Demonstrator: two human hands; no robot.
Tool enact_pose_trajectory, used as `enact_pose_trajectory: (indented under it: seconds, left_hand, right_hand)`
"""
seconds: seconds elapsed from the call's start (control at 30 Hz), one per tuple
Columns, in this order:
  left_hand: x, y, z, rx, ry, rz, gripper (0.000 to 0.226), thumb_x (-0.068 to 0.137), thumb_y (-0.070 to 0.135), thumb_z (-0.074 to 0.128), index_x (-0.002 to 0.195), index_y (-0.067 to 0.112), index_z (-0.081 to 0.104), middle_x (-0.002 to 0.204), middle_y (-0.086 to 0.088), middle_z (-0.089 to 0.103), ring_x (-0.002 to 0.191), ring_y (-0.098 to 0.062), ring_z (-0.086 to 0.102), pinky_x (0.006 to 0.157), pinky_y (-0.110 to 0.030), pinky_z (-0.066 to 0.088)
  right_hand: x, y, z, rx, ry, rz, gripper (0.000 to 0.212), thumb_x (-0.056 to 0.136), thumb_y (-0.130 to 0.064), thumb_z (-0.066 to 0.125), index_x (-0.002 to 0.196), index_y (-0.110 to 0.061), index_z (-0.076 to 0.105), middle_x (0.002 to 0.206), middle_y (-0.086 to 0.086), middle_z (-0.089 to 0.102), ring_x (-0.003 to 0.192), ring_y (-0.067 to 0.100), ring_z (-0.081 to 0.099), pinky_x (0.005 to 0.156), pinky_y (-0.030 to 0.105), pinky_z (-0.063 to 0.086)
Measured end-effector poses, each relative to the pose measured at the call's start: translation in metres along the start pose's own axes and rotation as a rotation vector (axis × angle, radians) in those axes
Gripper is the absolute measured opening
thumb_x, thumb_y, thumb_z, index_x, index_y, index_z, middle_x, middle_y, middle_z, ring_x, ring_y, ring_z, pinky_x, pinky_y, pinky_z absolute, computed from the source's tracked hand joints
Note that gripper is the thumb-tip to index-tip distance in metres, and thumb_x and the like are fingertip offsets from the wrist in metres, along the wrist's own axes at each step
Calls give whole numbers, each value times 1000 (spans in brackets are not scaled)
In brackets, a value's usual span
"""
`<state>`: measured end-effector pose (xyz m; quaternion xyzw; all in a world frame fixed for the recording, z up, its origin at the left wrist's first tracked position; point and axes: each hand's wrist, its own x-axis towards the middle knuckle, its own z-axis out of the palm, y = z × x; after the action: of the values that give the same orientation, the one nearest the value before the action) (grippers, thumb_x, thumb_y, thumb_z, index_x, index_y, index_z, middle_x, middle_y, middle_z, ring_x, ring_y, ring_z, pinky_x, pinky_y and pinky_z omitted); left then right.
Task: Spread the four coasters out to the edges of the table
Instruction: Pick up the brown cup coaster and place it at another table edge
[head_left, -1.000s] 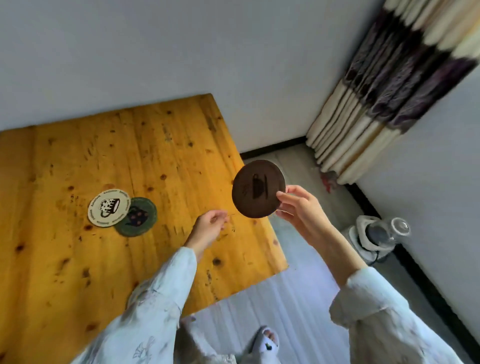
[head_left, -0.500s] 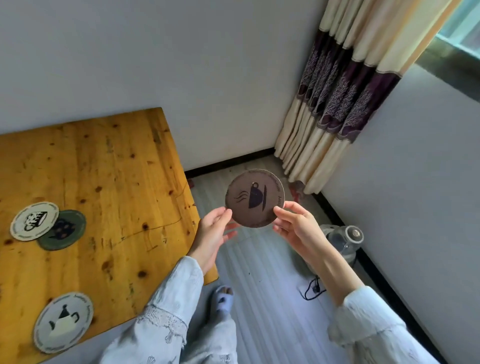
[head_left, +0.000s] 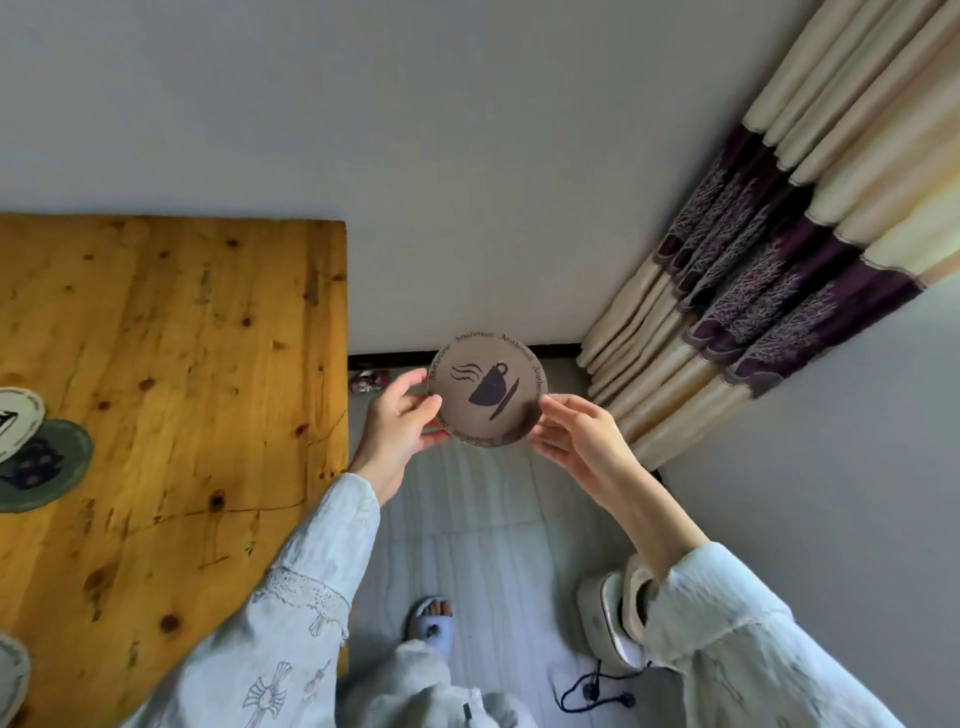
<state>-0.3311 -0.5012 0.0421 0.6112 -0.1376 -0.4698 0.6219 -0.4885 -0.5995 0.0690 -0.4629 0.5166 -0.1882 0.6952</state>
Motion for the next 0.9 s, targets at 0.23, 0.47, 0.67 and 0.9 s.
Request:
enact_pose_trajectory:
  seconds: [0.23, 0.47, 0.67, 0.9]
  left_hand:
    - [43, 21, 11, 26, 111, -18, 42, 92, 1, 48, 133, 9, 44, 111, -14, 60, 93, -25, 58, 79, -35, 52]
    - [95, 37, 9, 25, 333, -18, 41, 91, 5, 52, 131, 13, 48, 109, -10, 58, 84, -15, 61, 67, -23, 55]
    - [120, 40, 4, -99, 591, -27, 40, 91, 2, 51, 130, 11, 50, 101, -7, 55, 78, -16, 60, 62, -21, 56]
    - [127, 35, -18, -351, 921, -26, 31, 91, -5, 44, 121, 1, 50, 95, -11, 54, 82, -24, 56, 72, -31, 52]
  right_hand:
    - [76, -55, -8, -181, -130, -37, 15, 92, -7, 53, 81, -10, 63, 76, 6, 63, 69, 16, 60, 64, 22, 51]
    - [164, -96, 22, -366, -343, -32, 22, 90, 0, 52, 73, -13, 57, 71, 7, 60, 64, 17, 60, 64, 26, 56]
    - [222, -124, 68, -519, -525, -57, 21, 90, 2, 51, 74, -10, 57, 68, 7, 58, 58, 14, 59, 54, 19, 56]
    - [258, -123, 144, -742, -723, -52, 8, 89, 2, 53, 93, -2, 58, 69, 7, 59, 60, 16, 59, 47, 16, 54]
